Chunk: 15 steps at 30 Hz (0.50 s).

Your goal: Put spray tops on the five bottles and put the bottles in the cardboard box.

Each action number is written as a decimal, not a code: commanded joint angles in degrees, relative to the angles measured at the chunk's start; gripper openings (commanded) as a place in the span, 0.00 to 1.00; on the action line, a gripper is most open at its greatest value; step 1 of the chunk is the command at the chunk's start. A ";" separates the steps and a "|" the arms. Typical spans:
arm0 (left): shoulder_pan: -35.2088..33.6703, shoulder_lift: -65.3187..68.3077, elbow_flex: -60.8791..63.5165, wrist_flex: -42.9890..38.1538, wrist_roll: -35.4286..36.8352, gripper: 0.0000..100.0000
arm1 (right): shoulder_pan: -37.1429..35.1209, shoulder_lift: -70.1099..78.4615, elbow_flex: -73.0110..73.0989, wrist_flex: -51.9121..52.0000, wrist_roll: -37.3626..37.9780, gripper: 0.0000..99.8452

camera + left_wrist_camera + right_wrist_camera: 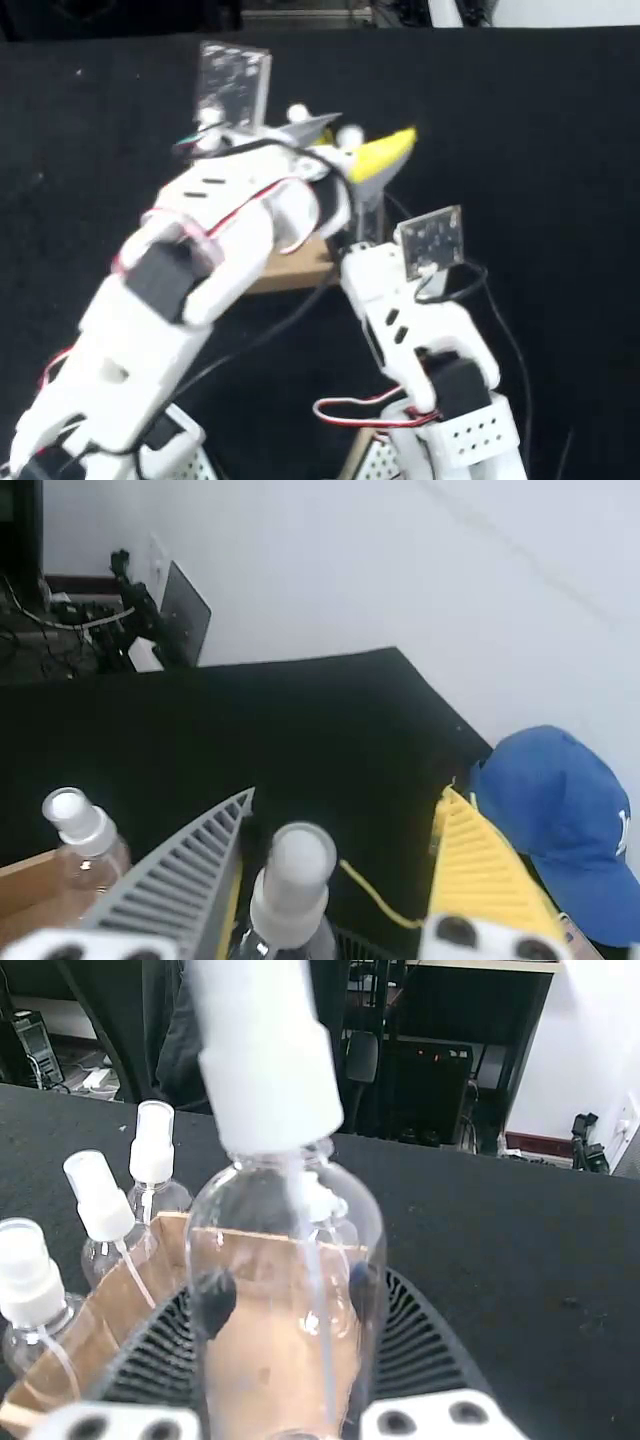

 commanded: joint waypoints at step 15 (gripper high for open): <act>-46.37 -14.86 13.14 8.18 -0.53 0.27 | -5.10 -1.10 3.21 -6.77 0.44 0.01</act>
